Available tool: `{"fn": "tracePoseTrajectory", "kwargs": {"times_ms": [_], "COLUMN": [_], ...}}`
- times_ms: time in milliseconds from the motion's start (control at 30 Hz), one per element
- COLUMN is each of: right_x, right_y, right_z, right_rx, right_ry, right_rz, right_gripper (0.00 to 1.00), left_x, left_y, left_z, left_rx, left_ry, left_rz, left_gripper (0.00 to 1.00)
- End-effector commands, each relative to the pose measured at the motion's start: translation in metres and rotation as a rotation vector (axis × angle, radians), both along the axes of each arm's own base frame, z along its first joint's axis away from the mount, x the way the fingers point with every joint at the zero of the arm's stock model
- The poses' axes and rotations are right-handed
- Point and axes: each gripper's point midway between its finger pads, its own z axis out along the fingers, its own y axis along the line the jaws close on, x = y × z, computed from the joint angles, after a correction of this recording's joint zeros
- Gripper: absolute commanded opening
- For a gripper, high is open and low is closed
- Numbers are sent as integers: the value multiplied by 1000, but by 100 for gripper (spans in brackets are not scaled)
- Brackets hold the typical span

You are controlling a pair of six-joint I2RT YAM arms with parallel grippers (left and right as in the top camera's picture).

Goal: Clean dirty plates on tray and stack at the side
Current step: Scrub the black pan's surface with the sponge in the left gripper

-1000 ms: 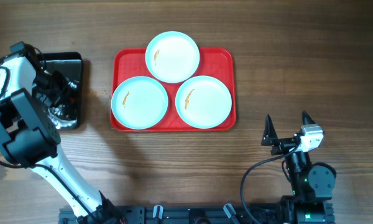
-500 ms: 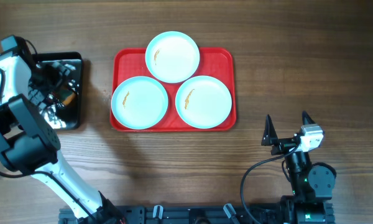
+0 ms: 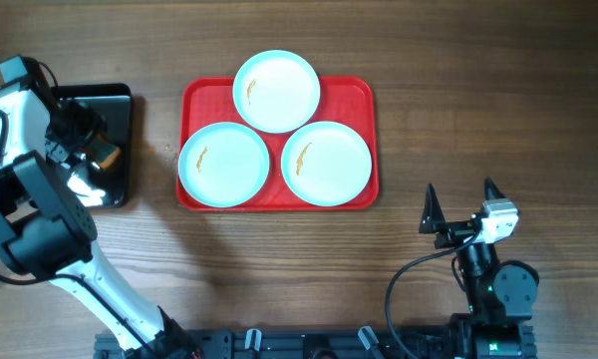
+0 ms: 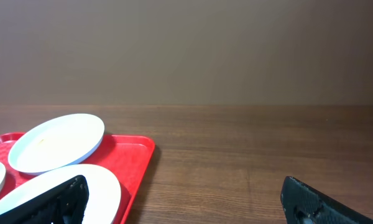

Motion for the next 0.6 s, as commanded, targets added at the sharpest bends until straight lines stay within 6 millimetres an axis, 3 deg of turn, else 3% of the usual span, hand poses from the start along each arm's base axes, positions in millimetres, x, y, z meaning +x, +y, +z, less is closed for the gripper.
{"fn": "tracePoseTrajectory", "kwargs": {"times_ms": [0,233,400,567], "right_x": [0,0,0,0], "right_y": [-2,-2,-2,-2], "right_z": [3,3,3,3], "right_rx": [-13,-13,-13,-13], "right_ry": [-15,-15,-15,-15], "right_rz": [-12,-12,-12,-12], "right_gripper": [100,99,100,100], "left_x": [-5,-8,-7,-5], "left_y": [2,1,1,2], "left_z": [-11,-21,-22,-22], "left_rx": [14,14,16,22], "left_ry": [10,9,6,-4], "left_rz": [4,4,4,4], "left_gripper": [76,70,52,46]}}
